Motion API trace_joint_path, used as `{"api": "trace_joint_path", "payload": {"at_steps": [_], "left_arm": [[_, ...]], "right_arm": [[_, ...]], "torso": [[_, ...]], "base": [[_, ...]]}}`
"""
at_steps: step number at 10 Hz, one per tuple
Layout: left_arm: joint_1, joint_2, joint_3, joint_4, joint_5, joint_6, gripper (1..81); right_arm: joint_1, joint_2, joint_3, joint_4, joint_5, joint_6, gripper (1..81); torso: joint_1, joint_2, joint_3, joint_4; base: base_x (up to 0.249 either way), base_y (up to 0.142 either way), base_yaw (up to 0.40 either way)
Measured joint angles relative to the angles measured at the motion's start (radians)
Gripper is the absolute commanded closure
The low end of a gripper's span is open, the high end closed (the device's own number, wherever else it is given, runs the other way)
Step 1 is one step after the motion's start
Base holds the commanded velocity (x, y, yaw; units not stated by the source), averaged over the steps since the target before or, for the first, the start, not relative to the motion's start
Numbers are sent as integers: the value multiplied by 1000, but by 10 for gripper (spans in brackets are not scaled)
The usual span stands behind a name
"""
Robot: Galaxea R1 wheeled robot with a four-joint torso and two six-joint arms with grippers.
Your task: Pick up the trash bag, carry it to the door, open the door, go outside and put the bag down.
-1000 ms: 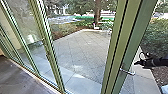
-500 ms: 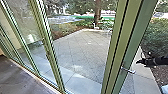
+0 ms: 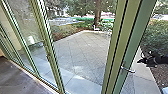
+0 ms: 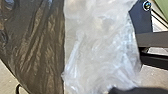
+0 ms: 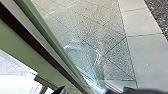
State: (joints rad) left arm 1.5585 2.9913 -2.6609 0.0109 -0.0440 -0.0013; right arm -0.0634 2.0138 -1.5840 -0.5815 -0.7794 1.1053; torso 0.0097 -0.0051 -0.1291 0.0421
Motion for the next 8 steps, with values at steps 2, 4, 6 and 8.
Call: {"api": "trace_joint_path", "payload": {"at_steps": [2, 4, 6, 8], "left_arm": [[0, -3, -1, 0, -1, 0, 811], [19, -2, -2, 0, 6, -1, 811], [16, -2, -2, -1, 10, -2, 811], [16, -2, -2, 0, 10, -3, 811]], "right_arm": [[13, -22, -22, -21, 11, -15, 10], [5, -5, -66, -25, 19, -61, 10], [0, -10, -104, -42, 39, -121, 10], [8, -46, -137, -60, 35, -196, 10]], "torso": [[-1, 0, 32, 0], [-1, 0, 49, -10], [-1, 0, 91, -52], [-2, -1, 129, -95]], "base": [[0, 0, 0], [0, 0, 0], [0, 0, 0], [0, 0, 0]]}}
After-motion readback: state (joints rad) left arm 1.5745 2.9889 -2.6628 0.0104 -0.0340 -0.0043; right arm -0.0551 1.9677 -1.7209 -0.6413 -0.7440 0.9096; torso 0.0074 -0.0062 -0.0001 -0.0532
